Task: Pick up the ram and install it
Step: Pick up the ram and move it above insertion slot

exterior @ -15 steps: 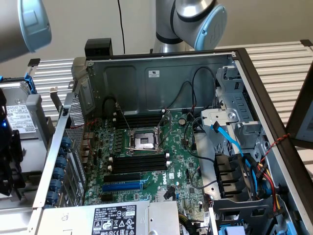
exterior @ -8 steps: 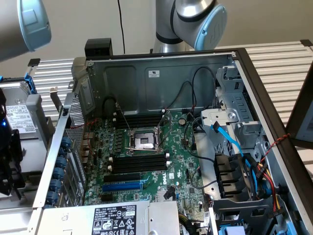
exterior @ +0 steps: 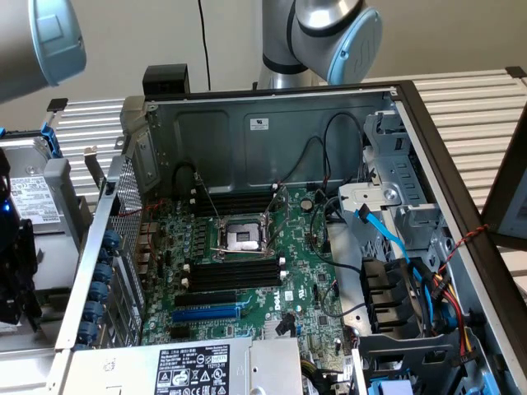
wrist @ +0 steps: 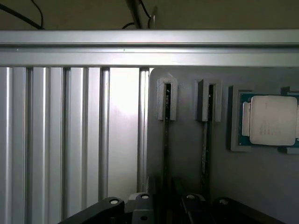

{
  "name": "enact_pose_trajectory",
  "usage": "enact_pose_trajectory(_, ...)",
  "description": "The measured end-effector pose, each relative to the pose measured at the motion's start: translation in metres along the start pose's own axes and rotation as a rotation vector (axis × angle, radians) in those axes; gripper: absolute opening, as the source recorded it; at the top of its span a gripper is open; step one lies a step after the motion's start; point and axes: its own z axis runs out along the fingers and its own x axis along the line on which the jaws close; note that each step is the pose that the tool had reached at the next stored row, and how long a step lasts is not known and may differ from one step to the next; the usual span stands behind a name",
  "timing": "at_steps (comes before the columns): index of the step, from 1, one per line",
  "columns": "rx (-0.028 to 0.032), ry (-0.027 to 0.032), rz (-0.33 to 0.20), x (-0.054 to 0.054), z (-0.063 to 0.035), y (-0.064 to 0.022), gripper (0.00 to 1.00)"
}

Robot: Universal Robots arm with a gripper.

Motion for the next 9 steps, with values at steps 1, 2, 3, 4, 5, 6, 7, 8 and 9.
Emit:
enact_pose_trajectory(1, -0.0003, 0.0002, 0.000, 0.0001, -0.0007, 0.0001, 0.27)
enact_pose_trajectory(2, 0.0000, 0.0000, 0.000, 0.0001, -0.0011, 0.0000, 0.27)
enact_pose_trajectory(3, 0.0003, -0.0001, 0.000, 0.0001, -0.0012, 0.0000, 0.27)
enact_pose_trajectory(4, 0.0009, -0.0002, 0.000, 0.0001, -0.0011, 0.0000, 0.27)
enact_pose_trajectory(5, 0.0010, -0.0001, 0.000, 0.0001, -0.0012, 0.0000, 0.27)
enact_pose_trajectory(6, 0.0011, -0.0001, 0.000, 0.0001, -0.0012, 0.0000, 0.27)
enact_pose_trajectory(7, 0.0010, -0.0001, 0.000, 0.0001, -0.0012, 0.0000, 0.27)
enact_pose_trajectory(8, 0.0010, -0.0001, 0.000, 0.0001, -0.0012, 0.0000, 0.27)
enact_pose_trajectory(9, 0.0011, 0.0000, 0.000, 0.0001, -0.0012, 0.0000, 0.27)
